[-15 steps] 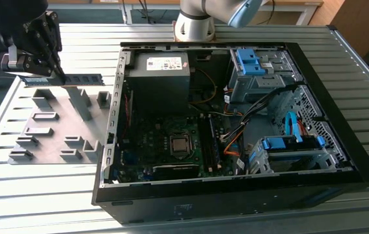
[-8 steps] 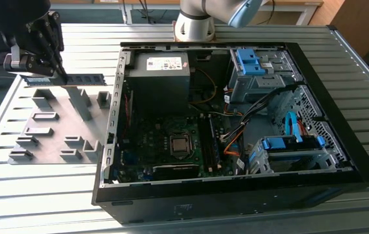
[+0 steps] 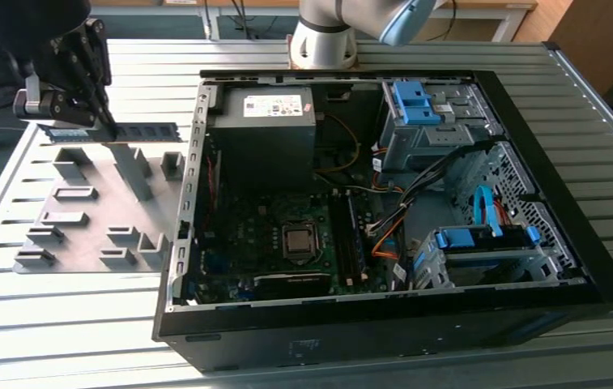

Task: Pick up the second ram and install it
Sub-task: 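Pick up the second ram and move it above second insertion slot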

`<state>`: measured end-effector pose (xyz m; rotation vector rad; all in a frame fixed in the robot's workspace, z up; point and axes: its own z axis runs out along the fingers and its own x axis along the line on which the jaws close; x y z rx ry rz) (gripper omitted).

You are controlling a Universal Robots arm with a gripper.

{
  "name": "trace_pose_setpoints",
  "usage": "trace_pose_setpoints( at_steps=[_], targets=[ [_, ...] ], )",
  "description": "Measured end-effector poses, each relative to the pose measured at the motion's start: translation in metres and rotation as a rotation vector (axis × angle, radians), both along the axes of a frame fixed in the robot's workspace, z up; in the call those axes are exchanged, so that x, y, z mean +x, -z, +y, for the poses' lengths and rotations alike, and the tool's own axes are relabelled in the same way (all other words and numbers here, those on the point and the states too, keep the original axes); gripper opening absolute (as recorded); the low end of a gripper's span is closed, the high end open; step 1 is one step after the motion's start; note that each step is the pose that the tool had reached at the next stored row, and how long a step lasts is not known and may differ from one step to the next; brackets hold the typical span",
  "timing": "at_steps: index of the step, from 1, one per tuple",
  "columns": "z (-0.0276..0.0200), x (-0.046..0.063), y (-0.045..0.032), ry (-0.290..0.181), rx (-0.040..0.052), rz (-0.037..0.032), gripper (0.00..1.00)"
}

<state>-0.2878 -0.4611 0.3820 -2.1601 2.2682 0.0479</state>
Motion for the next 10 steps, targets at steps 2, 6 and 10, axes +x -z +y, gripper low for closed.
trace_pose_setpoints(
  at_steps=[2,6,10],
  targets=[
    [0.0,0.0009,0.0,0.0,0.0001,-0.0001,0.14],
    [0.0,0.0024,0.0,0.0,0.0,0.0,0.14],
    [0.0,0.0036,0.0,0.0,0.0,0.0,0.14]
  ],
)
